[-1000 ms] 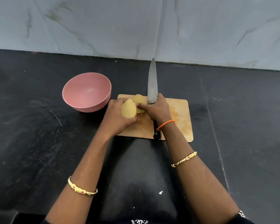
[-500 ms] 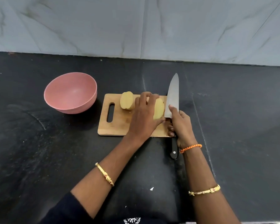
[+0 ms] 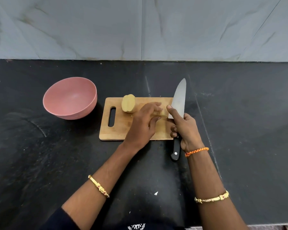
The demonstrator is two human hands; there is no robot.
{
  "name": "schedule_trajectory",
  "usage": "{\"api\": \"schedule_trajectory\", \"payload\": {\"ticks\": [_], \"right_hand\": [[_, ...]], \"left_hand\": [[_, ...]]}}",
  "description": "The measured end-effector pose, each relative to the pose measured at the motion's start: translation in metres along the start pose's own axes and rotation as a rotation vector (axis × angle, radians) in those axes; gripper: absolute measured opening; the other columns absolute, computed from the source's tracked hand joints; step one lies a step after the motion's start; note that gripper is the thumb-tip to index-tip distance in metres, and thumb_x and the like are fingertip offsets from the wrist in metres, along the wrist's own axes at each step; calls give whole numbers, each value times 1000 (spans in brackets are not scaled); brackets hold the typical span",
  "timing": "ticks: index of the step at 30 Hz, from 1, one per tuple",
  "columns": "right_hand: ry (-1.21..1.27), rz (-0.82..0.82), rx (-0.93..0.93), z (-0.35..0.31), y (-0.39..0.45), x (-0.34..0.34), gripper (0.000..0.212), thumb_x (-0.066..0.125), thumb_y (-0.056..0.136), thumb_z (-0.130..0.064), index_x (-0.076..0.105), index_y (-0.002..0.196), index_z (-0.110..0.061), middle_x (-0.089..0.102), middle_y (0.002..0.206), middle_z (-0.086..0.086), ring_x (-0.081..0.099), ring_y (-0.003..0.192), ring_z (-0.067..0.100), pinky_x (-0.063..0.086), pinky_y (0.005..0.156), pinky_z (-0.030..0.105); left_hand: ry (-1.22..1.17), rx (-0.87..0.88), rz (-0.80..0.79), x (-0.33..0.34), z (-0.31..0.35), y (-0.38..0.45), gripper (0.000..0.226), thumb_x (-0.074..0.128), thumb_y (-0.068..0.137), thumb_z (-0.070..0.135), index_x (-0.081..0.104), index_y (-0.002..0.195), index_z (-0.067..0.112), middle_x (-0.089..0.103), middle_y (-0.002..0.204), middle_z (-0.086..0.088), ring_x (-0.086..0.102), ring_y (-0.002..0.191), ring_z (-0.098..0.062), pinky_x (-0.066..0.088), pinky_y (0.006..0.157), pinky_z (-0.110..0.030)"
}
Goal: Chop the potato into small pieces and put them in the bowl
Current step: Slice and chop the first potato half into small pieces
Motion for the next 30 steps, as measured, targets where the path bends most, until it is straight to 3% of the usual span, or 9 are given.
{"api": "schedule_trajectory", "payload": {"ticks": [3,6,10,14,16,19,25,30], "right_hand": [[18,-34,-66,-10,13,8,23,71,83,-17,48,89,-12,46,63,1,35,35,4,30,31,18],[-36,-52,-102,-12,25,10,20,67,85,-6,49,89,-14,59,75,8,39,35,4,31,30,18],[-162,11,-143,-8,26,-4,16,57,93,-24,48,82,-16,50,63,0,37,36,6,31,31,20],[-430,95,-201,-6,16,-32,28,36,100,-35,46,79,-19,66,72,3,41,39,14,33,36,25],[-534,61,-202,-3,11,-36,30,34,101,-34,47,83,-13,67,67,-1,38,34,13,33,34,24],[-596,23,-205,-1,4,-36,31,35,100,-33,49,89,-8,72,76,2,38,33,12,33,34,22],[-664,6,-178,-2,-13,-35,32,34,101,-35,49,83,-13,73,72,4,39,31,4,33,39,23],[-677,-44,-97,10,-19,-29,30,33,101,-35,51,91,-14,69,60,3,37,30,6,32,35,21]], "left_hand": [[63,14,-101,9,-3,6,20,70,80,4,59,95,9,56,127,-6,50,120,-11,38,101,-14],[93,-55,-198,16,-16,-6,24,73,80,15,62,101,14,52,132,-2,43,126,-7,28,104,-8],[134,-143,-179,10,-23,-12,40,72,81,24,58,117,15,52,129,3,45,120,-6,37,104,-20],[226,-286,-145,10,-29,1,73,78,69,45,52,130,13,52,125,2,45,116,-9,35,99,-18],[314,-342,-148,18,-31,4,77,77,67,50,53,127,9,53,121,-1,46,114,-14,34,95,-21],[405,-357,-147,26,-30,13,64,76,71,45,57,118,6,54,117,-6,46,111,-21,33,90,-24],[226,-396,-423,20,-43,16,70,82,69,26,52,132,16,47,123,1,48,115,-14,38,100,-23],[130,-388,-382,15,-46,11,71,85,64,26,56,129,17,51,118,3,52,111,-15,46,98,-28]]}}
Point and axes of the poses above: each hand's wrist, its own y-axis towards the middle knuckle, its own x-axis out of the palm, z = x × y, the point moved 9 cm from there along y, towards the middle knuckle
